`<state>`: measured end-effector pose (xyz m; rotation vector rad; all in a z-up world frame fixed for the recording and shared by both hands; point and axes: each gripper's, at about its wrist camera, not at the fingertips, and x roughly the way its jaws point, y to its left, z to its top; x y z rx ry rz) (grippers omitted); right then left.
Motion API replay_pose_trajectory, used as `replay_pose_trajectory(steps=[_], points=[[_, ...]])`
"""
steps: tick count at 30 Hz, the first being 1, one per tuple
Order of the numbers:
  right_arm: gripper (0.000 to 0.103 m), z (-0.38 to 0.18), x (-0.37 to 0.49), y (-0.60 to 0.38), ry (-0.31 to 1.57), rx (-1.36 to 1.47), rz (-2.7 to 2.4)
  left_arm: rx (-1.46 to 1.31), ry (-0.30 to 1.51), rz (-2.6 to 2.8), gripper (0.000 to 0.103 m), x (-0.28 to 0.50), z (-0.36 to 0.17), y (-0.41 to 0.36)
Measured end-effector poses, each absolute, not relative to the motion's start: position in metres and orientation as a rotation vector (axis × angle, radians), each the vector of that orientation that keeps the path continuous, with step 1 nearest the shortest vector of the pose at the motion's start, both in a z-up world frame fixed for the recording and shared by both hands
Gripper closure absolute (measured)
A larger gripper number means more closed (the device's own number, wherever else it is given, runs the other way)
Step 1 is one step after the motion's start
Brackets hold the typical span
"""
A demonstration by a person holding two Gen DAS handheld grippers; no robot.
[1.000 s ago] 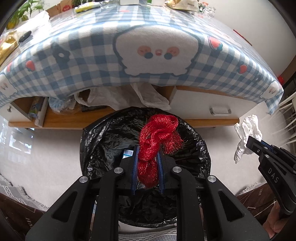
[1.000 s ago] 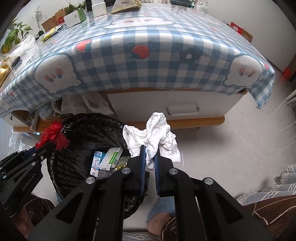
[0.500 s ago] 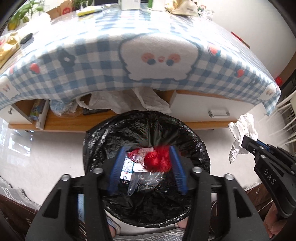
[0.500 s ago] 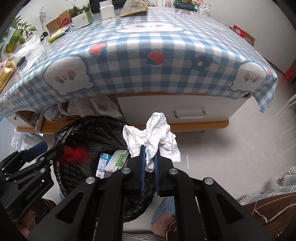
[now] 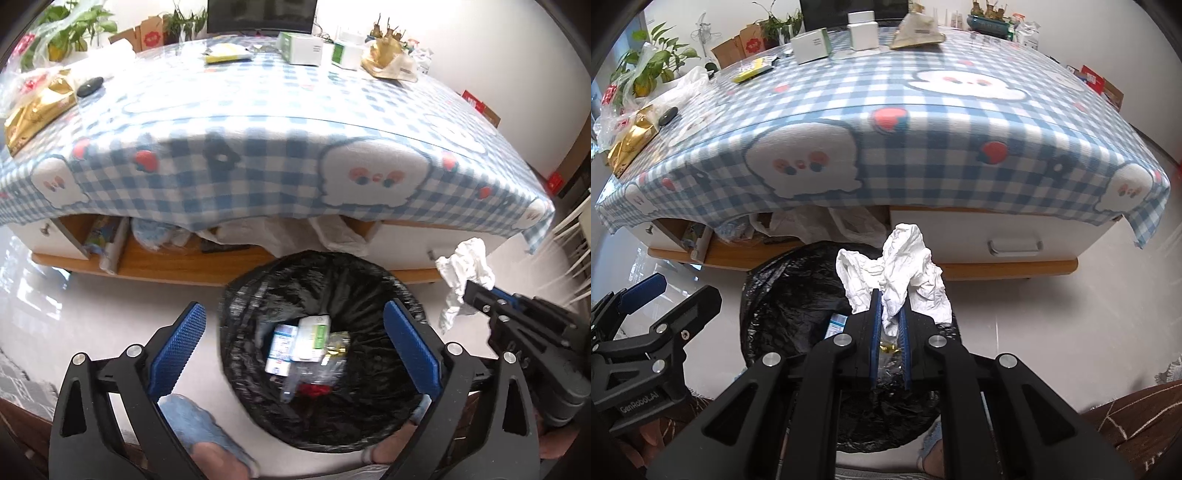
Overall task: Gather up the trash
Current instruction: 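Open the right tool to drop the white tissue into the bin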
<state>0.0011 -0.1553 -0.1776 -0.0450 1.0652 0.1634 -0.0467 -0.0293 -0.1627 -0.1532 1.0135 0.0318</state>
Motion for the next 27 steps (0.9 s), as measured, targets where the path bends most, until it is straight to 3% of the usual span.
replay_pose_trajectory(steps=[27], points=[[0.095,-0.216,0.009,-0.099,1.115,-0.109,0.196,-0.163,1.068,0.148,0.006,-0.039,-0.192,0.027]])
